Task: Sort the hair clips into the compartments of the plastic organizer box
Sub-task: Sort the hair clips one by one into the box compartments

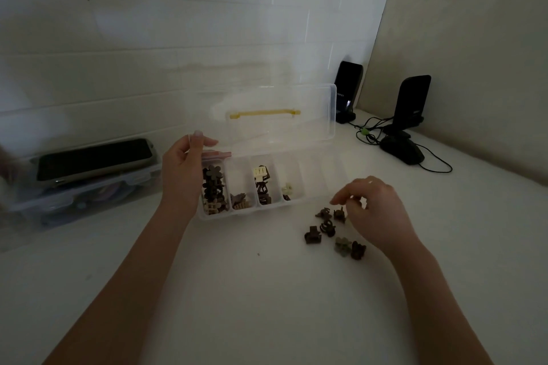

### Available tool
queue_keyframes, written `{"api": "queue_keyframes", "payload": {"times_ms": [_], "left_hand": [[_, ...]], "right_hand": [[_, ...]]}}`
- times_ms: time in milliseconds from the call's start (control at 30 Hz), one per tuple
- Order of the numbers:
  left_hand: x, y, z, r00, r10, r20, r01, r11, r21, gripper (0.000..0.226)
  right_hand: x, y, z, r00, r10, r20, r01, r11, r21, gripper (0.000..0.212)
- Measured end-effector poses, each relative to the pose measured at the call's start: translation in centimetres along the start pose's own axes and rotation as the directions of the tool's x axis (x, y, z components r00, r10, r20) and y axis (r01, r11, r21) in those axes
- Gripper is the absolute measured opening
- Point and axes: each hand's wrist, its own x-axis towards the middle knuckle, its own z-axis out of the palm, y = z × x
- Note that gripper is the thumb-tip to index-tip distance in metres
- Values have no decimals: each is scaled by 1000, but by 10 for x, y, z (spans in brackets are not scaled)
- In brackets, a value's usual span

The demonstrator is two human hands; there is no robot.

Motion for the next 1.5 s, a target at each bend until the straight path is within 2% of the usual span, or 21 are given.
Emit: {"api": "queue_keyframes", "payload": {"times_ms": [100, 233, 367, 467, 600, 800, 900, 1067, 1200, 1333, 1400, 1500], "left_hand": [[5, -5, -4, 1000, -18, -25, 18, 1000, 10, 34], [9, -11, -7, 998, -38, -40, 39, 999, 25, 34], [7, -8, -6, 998, -43, -51, 43, 999, 16, 33], [7, -9, -6, 998, -50, -48, 51, 999, 12, 32], [8, -11, -8, 997, -60, -51, 61, 998, 25, 32], [6, -8, -7, 999, -32, -42, 33, 999, 35, 33], [5, -5, -6, 999, -18, -28, 19, 999, 39, 33], [2, 0, -5, 1000, 8, 5, -8, 999, 36, 32], [2, 0, -5, 1000, 20, -1, -20, 999, 33, 32], [3, -2, -4, 1000, 1, -9, 0, 1000, 28, 33], [5, -4, -6, 1000, -1, -10, 1, 999, 35, 33], [7, -7, -8, 1000, 4, -13, -4, 999, 48, 34]], "right_hand": [[1, 1, 3, 997, -59, 59, 65, 992, -107, 37], [3, 7, 3, 988, -54, 145, 84, 974, -210, 39], [3, 8, 9, 961, -11, 278, 67, 979, -194, 30], [4, 9, 14, 948, 2, 317, 58, 982, -179, 24], [4, 3, 12, 968, -67, 241, 91, 992, -87, 12], [1, -9, 5, 993, -90, -72, 101, 980, 169, 5], [1, -13, 9, 971, -84, -223, 117, 983, 139, 12], [10, -12, 22, 961, -213, -175, 218, 976, 11, 10], [3, -8, 5, 964, -96, -249, 125, 987, 103, 3], [0, -1, -3, 988, -152, -13, 153, 987, 45, 13], [1, 0, 0, 980, -158, 118, 160, 987, -9, 19], [1, -1, 4, 958, -154, 240, 177, 981, -75, 31]]}}
